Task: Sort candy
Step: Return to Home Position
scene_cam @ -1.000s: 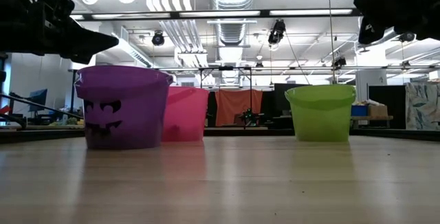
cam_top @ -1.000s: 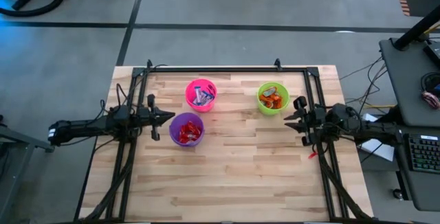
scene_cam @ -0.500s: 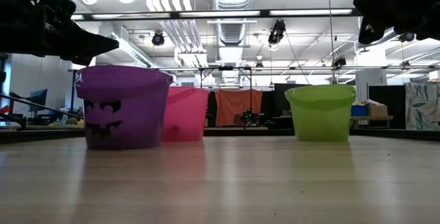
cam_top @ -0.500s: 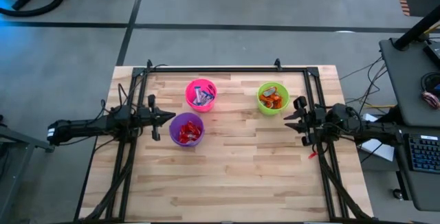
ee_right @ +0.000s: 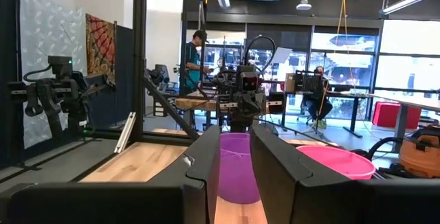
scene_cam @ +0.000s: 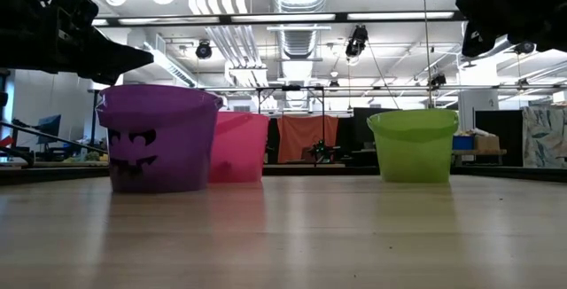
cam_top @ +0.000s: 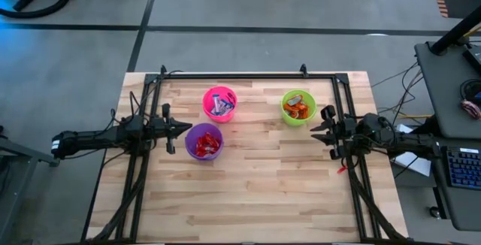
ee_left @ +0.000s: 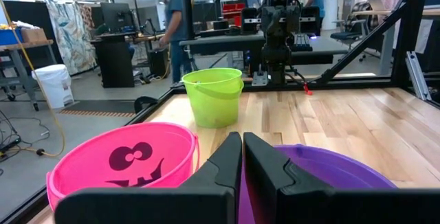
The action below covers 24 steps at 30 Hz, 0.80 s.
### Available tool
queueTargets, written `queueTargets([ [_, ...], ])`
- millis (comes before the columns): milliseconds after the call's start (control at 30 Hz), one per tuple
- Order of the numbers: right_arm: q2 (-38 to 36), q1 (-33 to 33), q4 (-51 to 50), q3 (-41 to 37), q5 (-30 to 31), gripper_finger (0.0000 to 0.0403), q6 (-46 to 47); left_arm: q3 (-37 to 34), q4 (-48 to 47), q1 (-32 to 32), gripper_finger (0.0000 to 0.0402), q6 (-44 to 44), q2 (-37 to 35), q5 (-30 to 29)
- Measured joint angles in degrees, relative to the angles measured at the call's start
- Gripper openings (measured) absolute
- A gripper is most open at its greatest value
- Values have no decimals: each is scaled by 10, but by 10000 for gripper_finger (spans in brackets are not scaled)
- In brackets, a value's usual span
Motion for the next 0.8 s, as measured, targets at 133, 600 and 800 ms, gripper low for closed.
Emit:
queueTargets([
  [133, 0, 0, 0, 0, 0, 81, 0, 0, 0, 0, 0, 0, 0, 0],
  [600, 0, 0, 0, 0, 0, 78, 0, 0, 0, 0, 0, 0, 0, 0],
  [800, 0, 0, 0, 0, 0, 69, 0, 0, 0, 0, 0, 0, 0, 0],
])
